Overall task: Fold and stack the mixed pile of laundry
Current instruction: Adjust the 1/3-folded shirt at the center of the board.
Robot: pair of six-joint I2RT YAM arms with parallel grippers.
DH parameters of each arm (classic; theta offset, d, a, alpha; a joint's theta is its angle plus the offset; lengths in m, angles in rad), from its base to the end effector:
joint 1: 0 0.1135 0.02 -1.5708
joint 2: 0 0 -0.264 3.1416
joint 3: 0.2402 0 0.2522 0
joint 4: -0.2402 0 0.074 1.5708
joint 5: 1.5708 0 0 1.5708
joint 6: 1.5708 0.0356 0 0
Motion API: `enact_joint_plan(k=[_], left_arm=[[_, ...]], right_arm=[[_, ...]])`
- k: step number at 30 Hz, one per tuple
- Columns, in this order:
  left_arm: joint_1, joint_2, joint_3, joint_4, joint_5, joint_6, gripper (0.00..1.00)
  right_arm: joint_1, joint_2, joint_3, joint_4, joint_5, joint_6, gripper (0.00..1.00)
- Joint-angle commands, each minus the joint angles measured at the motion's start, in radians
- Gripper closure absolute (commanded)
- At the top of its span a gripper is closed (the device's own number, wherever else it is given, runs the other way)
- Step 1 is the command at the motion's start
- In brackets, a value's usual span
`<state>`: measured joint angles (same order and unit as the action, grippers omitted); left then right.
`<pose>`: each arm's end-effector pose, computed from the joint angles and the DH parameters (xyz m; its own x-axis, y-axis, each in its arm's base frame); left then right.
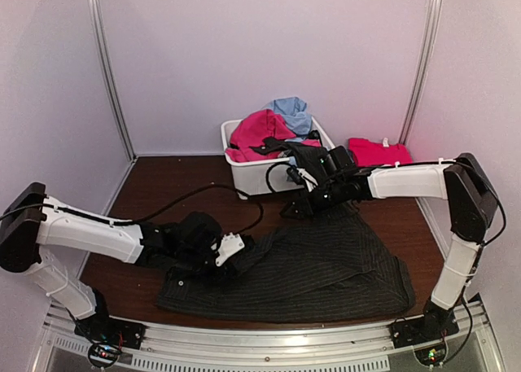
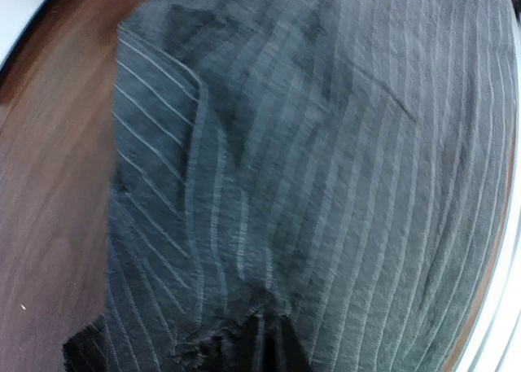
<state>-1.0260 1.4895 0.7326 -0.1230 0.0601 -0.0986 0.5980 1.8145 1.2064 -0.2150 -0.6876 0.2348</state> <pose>0.1472 -0.2471 0.1676 -0.4834 0.6082 -0.6296 0.8300 0.5471 -0.1088 0.3080 0.2371 0.2046 -0.7736 -0.3094 -0.5530 -0.6290 0.4809 0.6108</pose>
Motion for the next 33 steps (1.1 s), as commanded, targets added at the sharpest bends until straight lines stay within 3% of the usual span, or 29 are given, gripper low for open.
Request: enact_joint_plan(k=[1, 6, 10, 14, 16, 23, 33], left_arm=[[-0.097, -0.056, -0.022, -0.048, -0.189, 0.117, 0.85], [-0.078, -0.227, -0.047, -0.023, -0.168, 0.040, 0.51], [0.064, -0.422, -0.114, 0.039, -0.101, -0.075, 0.33], [0.264, -0.428, -0.120, 0.035, 0.018, -0.225, 0.29], [0.311, -0.394, -0.105, 0.005, 0.054, -0.271, 0.28], [0.343, -0.236, -0.074, -0.062, 0.087, -0.397, 0.31], [0.346, -0.029, 0.061, -0.278, 0.031, -0.409, 0.35]], right_arm=[[0.001, 0.021, 0.032, 0.020, -0.057, 0.011, 0.44], [0.043, 0.047, 0.029, 0.040, -0.085, 0.012, 0.45], [0.095, 0.084, 0.037, 0.058, -0.115, 0.013, 0.45], [0.150, 0.141, 0.069, 0.070, -0.171, -0.001, 0.43], [0.177, 0.179, 0.103, 0.041, -0.178, -0.031, 0.41], [0.231, 0.249, 0.126, -0.004, -0.207, -0.081, 0.44], [0.278, 0.157, 0.029, -0.072, -0.235, -0.193, 0.62]])
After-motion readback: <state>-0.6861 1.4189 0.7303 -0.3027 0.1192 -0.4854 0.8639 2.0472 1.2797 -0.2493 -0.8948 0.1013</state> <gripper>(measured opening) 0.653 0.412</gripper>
